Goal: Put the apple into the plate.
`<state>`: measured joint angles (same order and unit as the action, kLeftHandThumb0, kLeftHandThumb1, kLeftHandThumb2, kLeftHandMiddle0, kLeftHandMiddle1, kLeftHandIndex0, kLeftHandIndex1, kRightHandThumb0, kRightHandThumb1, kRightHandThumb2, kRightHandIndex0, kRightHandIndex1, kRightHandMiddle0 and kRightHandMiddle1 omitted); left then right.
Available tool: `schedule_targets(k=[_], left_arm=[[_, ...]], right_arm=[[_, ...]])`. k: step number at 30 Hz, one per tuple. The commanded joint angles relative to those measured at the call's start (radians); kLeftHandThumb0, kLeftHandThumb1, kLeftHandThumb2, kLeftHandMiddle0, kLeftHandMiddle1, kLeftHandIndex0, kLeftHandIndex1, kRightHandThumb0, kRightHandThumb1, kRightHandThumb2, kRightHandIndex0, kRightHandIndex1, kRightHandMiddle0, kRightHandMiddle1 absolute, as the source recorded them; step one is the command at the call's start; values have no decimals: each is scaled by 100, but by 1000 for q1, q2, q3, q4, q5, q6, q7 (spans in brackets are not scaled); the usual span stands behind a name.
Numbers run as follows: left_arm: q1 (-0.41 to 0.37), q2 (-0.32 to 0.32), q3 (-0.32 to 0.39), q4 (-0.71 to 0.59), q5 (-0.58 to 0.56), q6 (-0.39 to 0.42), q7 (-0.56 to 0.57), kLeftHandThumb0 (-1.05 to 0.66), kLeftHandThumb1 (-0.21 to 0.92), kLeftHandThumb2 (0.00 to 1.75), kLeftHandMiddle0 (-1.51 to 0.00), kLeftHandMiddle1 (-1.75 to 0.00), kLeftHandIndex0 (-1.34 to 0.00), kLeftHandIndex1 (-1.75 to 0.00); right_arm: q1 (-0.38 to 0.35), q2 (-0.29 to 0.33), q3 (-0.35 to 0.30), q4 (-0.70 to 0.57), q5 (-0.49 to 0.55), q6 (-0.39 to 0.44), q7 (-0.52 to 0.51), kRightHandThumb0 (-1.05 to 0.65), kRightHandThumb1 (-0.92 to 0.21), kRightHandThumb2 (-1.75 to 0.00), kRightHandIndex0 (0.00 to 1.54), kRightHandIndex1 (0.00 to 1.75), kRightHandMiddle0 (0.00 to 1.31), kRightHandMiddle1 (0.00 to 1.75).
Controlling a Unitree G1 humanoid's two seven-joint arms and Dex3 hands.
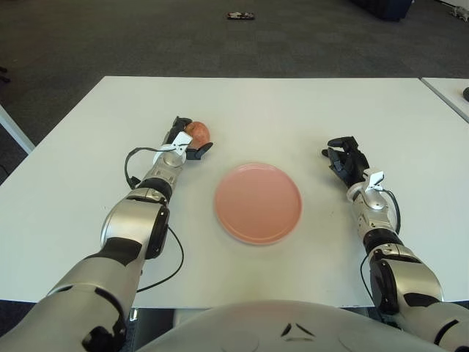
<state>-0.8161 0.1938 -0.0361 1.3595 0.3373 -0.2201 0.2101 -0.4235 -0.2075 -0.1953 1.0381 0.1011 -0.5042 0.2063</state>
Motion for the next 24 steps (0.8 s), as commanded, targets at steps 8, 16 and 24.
schedule_targets(k=[8,16,24], left_arm=[[20,-39,-35,17,42,17,11,-48,18,107,-44,-129,-16,-161],[32,-54,-26,18,39,-9,59,-43,12,112,-52,-167,-34,-174],[13,-81,0,18,18,-7,104,-38,21,136,-73,-174,-60,-172]], right_arm=[[62,5,-3,36,1,49,7,-35,-92,-47,34,123,25,169],[64,4,-3,33,2,50,7,-35,-92,-47,34,123,25,169],[64,4,-3,33,2,50,7,-35,-92,-47,34,123,25,169]])
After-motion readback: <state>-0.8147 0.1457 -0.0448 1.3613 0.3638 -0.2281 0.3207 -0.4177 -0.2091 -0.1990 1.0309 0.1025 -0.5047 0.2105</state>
